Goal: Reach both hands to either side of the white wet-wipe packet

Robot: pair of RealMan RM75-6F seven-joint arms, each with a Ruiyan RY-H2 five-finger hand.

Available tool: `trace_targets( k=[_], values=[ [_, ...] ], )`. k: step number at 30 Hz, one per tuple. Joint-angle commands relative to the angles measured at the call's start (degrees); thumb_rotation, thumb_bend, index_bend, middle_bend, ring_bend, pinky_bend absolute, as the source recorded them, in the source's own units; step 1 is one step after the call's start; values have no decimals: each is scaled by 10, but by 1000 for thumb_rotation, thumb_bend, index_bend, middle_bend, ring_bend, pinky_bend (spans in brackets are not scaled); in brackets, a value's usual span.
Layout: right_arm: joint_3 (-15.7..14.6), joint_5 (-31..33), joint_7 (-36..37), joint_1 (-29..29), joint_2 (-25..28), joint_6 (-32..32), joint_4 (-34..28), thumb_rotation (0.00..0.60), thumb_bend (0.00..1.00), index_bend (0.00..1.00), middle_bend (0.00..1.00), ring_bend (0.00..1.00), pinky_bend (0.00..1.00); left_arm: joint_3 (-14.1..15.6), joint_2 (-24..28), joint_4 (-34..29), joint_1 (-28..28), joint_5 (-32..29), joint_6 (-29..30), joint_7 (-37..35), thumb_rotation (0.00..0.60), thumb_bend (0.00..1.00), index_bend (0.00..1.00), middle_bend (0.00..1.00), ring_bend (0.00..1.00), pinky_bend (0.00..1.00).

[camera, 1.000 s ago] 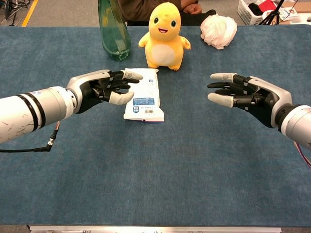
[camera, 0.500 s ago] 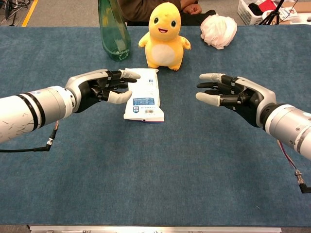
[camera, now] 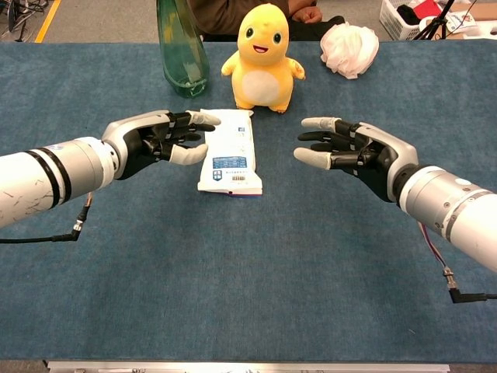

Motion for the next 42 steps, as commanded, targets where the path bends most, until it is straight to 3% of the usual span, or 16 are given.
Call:
trace_targets(
  k=[1,42],
  values=[
    [1,3,-3,2,-6,0,3,600,246,207,212,112,159,0,0,0,1,0,0,1,600,500,118,62,0,49],
    [16,16,-17,4,-19,-1,6,600,246,207,211,112,159,-11,0,3,6,-2,-8,0,598,500,119,62,0,49]
  ],
)
